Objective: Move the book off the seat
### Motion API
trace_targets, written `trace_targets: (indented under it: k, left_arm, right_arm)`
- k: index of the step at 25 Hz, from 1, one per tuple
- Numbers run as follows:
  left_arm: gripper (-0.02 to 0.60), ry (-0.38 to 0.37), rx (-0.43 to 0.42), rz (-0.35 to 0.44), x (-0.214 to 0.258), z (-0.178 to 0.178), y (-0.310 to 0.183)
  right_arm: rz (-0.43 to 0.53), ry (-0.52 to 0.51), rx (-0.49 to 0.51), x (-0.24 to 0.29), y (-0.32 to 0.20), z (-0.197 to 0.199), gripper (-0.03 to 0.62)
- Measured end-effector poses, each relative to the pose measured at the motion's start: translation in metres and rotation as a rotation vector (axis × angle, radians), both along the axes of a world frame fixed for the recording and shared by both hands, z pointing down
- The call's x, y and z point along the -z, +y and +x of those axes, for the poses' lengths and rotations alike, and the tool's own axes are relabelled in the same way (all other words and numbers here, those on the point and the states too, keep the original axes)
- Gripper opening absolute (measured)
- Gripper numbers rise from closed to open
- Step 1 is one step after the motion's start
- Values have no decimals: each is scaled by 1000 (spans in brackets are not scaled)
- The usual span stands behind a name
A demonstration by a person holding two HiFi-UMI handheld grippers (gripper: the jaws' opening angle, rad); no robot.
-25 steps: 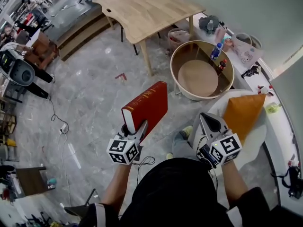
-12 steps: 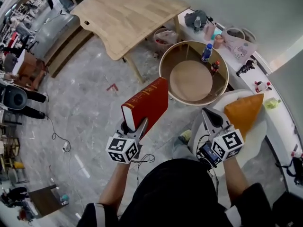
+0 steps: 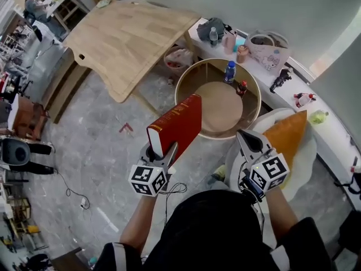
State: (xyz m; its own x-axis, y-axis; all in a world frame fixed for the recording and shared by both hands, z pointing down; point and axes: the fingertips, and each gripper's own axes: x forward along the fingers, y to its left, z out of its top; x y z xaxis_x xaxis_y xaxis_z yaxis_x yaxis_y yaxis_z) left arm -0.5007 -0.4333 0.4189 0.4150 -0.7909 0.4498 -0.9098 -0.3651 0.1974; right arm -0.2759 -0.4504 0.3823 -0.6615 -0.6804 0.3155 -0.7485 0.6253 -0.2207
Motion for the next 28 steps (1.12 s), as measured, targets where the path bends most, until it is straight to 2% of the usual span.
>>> trace_targets:
  k: [10,17,24,28]
  left_arm:
    - [255,-35,-132,-35,-15,28,-58]
    - [255,-97,-246,-132,-52,43,-114]
    - [255,-36,-368,-244,-94,81,-174]
    - [255,-7,-432,-321,-127,93,-188]
  right_arm:
    - [-7,1,-92,-1,-27,20,9]
    - [-45,30,-197,-11,-44,31,9]
    - [-95,34,-350,-17,-77,50,9]
    - [-123,30,-411,-26,-92,47,9]
